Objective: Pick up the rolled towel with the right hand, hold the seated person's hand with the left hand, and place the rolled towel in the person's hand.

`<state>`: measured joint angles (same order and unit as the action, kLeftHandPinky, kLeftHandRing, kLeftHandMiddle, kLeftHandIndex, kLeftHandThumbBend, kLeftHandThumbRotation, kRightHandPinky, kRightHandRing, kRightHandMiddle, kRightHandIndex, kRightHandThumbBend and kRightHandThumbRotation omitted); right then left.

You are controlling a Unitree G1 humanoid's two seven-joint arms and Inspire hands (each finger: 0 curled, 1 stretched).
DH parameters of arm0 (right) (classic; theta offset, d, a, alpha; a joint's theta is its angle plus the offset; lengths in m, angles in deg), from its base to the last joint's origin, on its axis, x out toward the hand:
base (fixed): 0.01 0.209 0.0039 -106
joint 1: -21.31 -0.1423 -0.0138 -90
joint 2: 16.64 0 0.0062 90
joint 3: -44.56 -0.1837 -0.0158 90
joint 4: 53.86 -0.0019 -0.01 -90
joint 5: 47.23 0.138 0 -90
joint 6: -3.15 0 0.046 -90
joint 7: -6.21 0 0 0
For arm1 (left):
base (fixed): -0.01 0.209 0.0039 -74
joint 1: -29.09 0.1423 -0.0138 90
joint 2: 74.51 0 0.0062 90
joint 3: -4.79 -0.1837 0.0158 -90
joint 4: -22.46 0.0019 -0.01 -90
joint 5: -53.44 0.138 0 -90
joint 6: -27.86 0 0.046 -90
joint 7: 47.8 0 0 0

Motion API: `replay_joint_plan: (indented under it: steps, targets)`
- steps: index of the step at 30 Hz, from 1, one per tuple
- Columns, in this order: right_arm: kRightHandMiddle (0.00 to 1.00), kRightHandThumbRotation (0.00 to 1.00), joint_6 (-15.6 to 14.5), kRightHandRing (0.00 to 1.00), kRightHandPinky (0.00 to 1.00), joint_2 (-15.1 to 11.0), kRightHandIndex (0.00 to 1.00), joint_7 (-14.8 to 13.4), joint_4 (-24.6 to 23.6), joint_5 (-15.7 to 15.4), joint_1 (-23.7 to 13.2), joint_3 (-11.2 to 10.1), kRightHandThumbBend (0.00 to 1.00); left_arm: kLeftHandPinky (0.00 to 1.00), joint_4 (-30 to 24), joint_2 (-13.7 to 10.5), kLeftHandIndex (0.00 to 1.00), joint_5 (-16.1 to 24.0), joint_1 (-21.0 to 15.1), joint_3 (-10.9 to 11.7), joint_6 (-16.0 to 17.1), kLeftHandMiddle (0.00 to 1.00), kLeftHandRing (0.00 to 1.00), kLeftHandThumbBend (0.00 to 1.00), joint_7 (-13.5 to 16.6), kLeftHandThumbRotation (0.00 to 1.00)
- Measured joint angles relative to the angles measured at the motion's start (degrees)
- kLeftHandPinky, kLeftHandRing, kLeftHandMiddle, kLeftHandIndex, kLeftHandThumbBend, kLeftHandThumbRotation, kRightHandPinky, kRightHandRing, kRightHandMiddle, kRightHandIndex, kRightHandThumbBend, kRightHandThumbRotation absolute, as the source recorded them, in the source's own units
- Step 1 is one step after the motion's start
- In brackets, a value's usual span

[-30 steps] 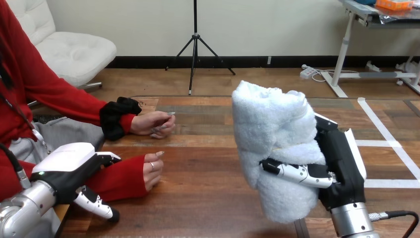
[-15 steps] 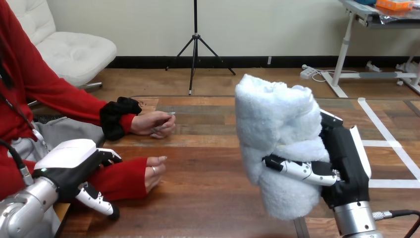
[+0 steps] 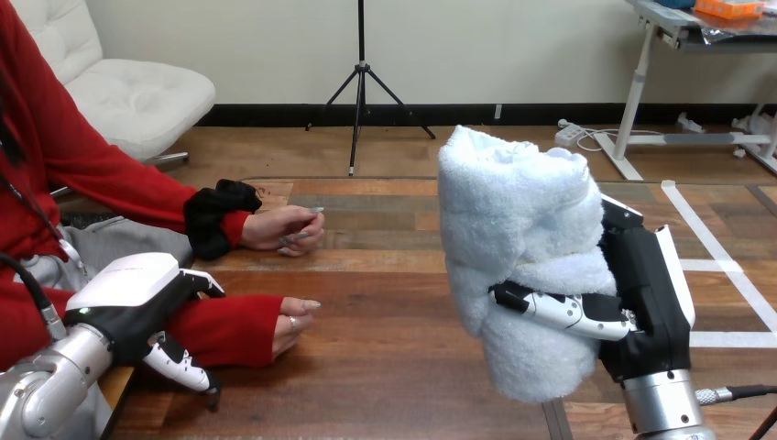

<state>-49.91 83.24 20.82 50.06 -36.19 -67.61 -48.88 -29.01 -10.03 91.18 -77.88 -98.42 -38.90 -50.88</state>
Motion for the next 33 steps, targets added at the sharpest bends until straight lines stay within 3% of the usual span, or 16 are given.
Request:
replay_joint_plan:
  steps: [17,33]
  targets:
    - [0.40,0.14,-0.1,0.29,0.24,0.0,0.46,0.1,-0.4,0.3,1.1,0.0,0.88,0.51,0.7,0.3,0.58,-0.1,0.0,-0.1,0.7,0.55,0.52,0.97,2.2,0.02]
    - [0.41,0.14,-0.1,0.31,0.24,0.0,0.46,0.4,-0.4,0.3,1.2,0.0,0.88,0.41,0.9,0.6,0.49,-0.1,0.0,-0.3,1.5,0.47,0.43,0.90,3.1,0.00]
